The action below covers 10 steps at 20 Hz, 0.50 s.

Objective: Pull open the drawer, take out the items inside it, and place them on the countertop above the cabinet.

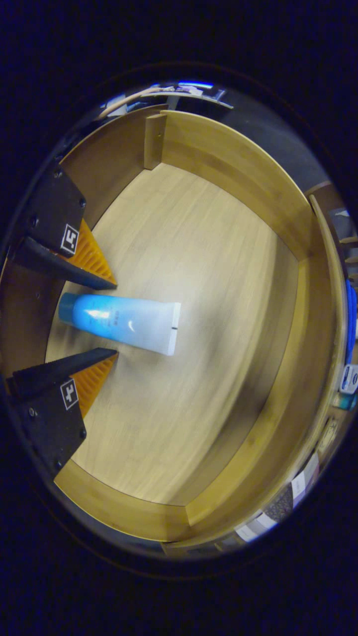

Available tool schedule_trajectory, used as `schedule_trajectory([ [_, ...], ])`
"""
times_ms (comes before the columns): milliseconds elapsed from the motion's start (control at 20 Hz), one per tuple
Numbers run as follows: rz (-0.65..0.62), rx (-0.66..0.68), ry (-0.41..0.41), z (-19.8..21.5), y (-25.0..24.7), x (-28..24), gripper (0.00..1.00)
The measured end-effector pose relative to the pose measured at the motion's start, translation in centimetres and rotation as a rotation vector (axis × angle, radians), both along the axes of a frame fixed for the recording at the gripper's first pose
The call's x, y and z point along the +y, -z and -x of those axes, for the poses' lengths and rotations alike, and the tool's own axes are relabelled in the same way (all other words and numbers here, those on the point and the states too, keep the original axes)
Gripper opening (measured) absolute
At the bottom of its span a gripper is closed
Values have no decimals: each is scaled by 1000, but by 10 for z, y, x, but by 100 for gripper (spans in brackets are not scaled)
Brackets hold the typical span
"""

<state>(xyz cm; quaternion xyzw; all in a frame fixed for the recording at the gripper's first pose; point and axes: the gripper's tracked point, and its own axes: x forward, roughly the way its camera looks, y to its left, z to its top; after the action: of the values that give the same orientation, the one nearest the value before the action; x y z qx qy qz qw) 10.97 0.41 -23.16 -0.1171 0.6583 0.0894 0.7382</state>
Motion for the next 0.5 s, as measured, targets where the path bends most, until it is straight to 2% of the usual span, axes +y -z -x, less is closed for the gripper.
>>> schedule_trajectory([
  [200,31,-36,-18,-1,0,3,77],
  [300,35,-72,-2,-3,-2,1,72],
  [350,29,-87,23,-6,-4,-1,61],
  [450,21,-116,73,-9,-9,-6,52],
  [500,11,-131,91,-8,-15,-9,51],
])
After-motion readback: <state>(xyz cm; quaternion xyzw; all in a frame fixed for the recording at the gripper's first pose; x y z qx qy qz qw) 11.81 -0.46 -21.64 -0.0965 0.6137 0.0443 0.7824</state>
